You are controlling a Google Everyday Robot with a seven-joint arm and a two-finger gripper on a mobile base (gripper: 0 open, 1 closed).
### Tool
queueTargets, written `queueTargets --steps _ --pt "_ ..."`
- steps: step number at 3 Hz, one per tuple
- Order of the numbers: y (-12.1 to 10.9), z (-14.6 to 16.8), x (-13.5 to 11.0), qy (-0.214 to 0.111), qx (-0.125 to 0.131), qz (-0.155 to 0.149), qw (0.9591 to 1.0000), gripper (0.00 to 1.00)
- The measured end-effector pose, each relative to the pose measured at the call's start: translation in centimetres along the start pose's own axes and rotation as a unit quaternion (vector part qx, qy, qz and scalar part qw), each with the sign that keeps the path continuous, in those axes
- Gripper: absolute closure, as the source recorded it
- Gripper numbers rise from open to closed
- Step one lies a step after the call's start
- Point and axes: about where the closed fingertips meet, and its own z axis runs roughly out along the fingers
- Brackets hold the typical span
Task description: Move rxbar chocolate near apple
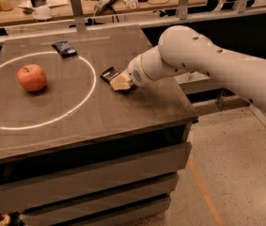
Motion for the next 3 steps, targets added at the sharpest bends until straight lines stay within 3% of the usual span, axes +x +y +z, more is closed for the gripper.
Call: queueTargets --steps 1,3 --pt "0.00 -0.01 -0.02 0.000 0.000 0.000 1.0000 1.00" --pt "0.01 -0.09 -0.11 0.000 0.000 0.000 1.0000 1.00"
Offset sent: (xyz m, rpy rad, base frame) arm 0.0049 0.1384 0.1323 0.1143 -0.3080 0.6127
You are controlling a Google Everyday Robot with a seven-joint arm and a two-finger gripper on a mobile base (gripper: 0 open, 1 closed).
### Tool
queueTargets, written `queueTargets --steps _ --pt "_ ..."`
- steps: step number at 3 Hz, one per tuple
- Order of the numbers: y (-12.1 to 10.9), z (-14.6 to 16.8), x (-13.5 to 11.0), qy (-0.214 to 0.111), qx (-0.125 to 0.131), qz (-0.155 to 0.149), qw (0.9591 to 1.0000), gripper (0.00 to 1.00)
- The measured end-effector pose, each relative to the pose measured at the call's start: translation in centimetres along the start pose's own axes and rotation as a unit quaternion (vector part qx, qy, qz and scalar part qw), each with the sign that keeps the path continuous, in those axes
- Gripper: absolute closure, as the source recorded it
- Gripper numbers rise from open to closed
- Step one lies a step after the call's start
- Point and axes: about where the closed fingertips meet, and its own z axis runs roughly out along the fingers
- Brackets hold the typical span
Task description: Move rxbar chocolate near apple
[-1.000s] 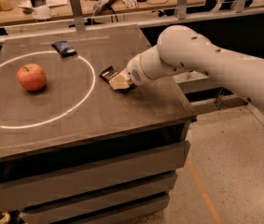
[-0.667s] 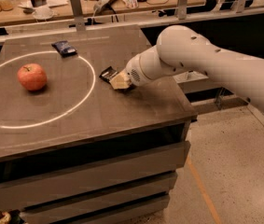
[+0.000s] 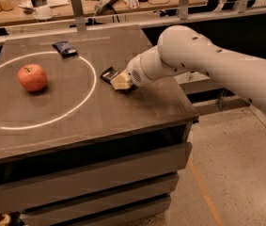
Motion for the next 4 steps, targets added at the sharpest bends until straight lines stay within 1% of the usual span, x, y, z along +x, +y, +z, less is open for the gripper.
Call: queueTargets --steps 1,2,3,4 --pt "1.3 0.3 -2.7 -0.018 -0.025 -0.038 0.9988 1.00" --pt "4.5 0.6 -8.7 -0.060 -0.082 -0.127 0.9866 1.00" --pt "8.7 1.2 -14.5 -0.099 -0.147 -0.223 0.9585 1.00" --pt "11.4 2.6 -16.8 -0.106 -0.191 -0.278 0.9355 1.00"
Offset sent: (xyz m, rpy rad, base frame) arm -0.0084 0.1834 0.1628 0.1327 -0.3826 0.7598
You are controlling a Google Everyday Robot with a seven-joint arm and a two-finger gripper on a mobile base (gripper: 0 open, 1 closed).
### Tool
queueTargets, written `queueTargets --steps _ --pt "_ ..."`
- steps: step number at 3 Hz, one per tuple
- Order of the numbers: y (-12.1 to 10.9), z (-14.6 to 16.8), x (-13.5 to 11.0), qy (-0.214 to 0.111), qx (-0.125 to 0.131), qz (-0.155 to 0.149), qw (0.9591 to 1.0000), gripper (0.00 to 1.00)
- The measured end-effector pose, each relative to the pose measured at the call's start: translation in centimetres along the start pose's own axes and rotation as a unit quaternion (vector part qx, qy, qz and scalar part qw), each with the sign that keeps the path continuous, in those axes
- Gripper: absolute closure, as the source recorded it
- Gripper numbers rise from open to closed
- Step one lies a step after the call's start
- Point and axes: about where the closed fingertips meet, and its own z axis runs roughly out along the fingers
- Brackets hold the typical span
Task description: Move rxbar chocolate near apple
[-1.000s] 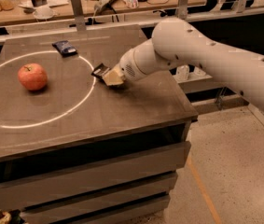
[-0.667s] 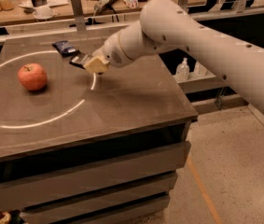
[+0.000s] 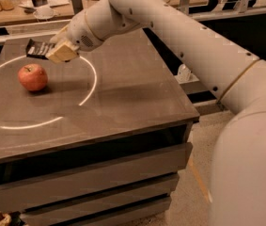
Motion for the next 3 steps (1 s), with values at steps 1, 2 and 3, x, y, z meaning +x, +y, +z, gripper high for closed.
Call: queueTargets --steps 1,2,3 --pt "-0.3 1.5 0.3 0.010 -0.019 -0.013 0.9997 1.00" --pt "-1.3 1.7 1.5 0.027 -0.013 -0.007 0.9995 1.00" --pt "-1.5 2.2 3.1 0.045 -0.015 0.004 0.9989 1.00"
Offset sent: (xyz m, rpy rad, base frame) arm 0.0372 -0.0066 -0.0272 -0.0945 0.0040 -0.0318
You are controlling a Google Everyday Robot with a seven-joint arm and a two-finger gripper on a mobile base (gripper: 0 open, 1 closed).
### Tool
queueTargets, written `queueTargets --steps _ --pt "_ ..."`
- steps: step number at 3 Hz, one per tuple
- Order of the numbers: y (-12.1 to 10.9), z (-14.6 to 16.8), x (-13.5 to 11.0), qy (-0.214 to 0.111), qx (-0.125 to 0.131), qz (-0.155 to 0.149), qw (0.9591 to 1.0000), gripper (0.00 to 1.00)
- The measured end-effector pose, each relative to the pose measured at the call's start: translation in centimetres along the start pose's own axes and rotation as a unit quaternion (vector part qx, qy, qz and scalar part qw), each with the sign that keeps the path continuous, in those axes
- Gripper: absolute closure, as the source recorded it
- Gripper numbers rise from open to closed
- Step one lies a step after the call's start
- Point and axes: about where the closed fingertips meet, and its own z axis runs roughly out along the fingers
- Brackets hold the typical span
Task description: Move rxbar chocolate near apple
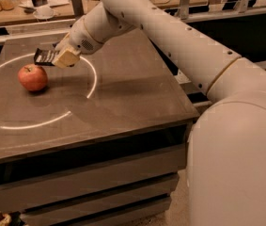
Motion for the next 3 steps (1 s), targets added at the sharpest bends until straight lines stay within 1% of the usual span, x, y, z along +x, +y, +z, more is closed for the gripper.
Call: queueTargets --steps 1,2,3 --pt "0.2 1.1 1.5 0.018 -0.008 0.013 0.9997 1.00" --pt "0.2 2.0 3.2 0.035 -0.010 0.035 0.9987 1.00" --pt "0.3 2.5 4.3 0.049 -0.011 0.052 0.9974 0.82"
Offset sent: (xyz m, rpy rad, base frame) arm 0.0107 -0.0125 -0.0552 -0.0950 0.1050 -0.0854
